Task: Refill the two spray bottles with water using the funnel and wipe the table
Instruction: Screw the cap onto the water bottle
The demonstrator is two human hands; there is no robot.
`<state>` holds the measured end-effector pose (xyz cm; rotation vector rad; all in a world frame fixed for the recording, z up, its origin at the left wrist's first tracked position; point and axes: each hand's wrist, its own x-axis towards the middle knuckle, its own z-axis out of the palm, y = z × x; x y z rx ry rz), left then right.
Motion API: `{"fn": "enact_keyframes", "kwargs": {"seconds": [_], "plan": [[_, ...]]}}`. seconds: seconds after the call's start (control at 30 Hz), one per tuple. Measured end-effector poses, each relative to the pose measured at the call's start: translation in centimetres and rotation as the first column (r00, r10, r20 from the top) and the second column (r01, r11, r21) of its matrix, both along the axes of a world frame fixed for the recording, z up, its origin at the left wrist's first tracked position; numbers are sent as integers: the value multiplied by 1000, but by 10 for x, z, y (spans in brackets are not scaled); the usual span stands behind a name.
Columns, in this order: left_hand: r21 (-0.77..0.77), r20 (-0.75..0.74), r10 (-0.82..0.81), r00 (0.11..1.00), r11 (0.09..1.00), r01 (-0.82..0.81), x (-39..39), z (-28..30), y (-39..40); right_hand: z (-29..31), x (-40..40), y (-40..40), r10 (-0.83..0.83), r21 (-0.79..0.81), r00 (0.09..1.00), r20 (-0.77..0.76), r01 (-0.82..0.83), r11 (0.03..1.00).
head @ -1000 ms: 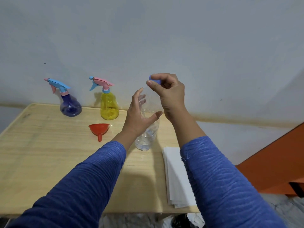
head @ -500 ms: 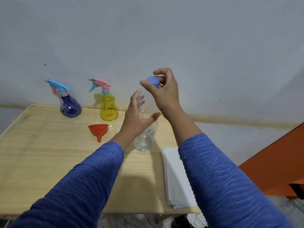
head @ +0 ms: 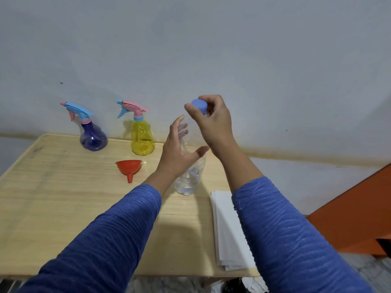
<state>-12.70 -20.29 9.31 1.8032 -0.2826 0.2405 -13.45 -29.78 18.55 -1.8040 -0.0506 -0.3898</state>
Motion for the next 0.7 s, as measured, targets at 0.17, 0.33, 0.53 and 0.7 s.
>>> {"fn": "enact_keyframes", "kwargs": {"seconds": [0.17,0.33,0.53,0.7], "plan": [[-18,-7,-8,1000,1000,7,-3,1,-1,0,2,-8,70,-70,998,8,-70,995],[15,5,2,1000,1000,-2,-3,2,1,-8,2,11,-85,-157,992,92,99,983],[16,-14,13,1000,1000,-13,-6,5,1,-22,-4,3,-15,-135,990,143,34,990],[78,-115,-45,992,996,54,-14,-14,9,-72,-21,-1,2,15,1000,12,-2,1000]]}}
